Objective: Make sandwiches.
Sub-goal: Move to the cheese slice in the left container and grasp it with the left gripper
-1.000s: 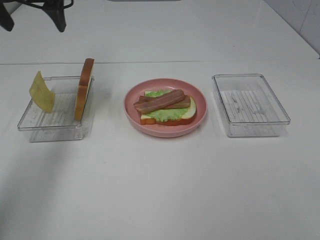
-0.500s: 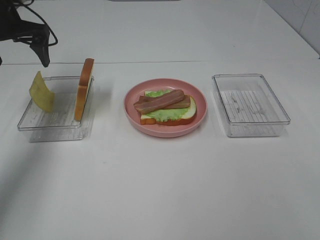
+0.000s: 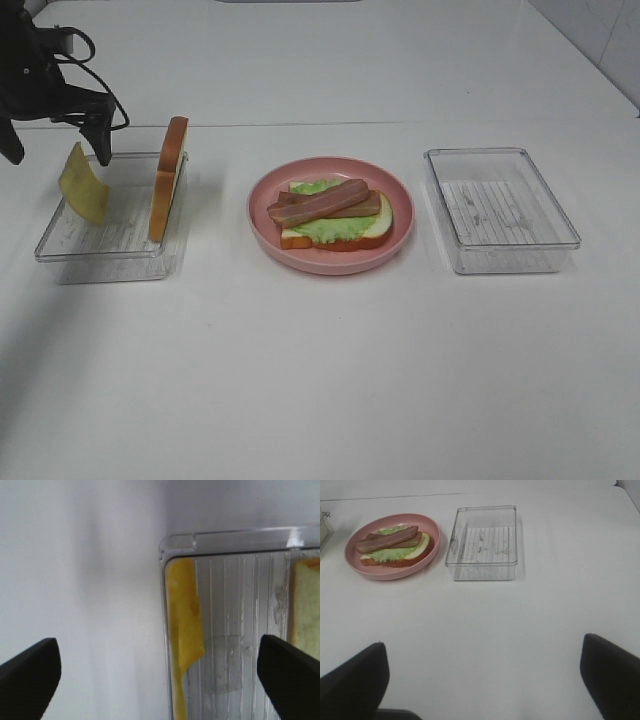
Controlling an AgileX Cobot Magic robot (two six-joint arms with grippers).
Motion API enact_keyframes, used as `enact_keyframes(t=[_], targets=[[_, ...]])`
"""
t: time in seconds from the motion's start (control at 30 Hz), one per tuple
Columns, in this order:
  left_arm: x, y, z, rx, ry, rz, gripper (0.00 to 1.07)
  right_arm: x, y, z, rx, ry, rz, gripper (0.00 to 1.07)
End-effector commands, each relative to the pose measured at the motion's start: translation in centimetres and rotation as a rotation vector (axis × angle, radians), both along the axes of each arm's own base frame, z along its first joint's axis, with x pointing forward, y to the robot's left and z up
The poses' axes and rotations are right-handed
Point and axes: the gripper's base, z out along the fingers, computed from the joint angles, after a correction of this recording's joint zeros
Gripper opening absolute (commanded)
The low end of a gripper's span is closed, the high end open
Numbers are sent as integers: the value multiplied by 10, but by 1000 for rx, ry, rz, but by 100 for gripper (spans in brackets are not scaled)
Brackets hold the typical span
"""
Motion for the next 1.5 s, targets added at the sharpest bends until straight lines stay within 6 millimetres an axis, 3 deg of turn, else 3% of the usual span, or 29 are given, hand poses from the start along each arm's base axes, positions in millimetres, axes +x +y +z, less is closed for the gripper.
enact_keyframes(t=[0.03, 0.3, 0.57, 0.67, 0.7, 0.73, 0.77, 0.87, 1.3, 1.5], targets=[[0, 0, -7, -15, 50, -1, 100, -3, 0, 0, -5, -26, 5, 98], [-1, 0, -8, -11, 59, -23, 96, -3, 0, 0, -5, -26, 5, 98], [-1, 0, -12, -11, 69, -23, 85, -3, 0, 0, -5, -26, 5, 98], [-1, 0, -12, -10, 69, -23, 75, -3, 0, 0, -5, -26, 5, 98], [-1, 0, -12, -10, 69, -23, 67, -3, 0, 0, -5, -26, 5, 98], [-1, 0, -12, -10, 69, -23, 67, -3, 0, 0, -5, -26, 5, 98], [-1, 0, -12, -12, 70, -18, 57, -3, 0, 0, -5, -26, 5, 98], [-1, 0, -12, -14, 71, -15, 50, -3, 0, 0, -5, -26, 5, 98], [-1, -2, -13, -30, 73, -19, 47, -3, 0, 0, -5, -26, 5, 98], [-1, -2, -13, -30, 73, -19, 31, -3, 0, 0, -5, -26, 5, 98]])
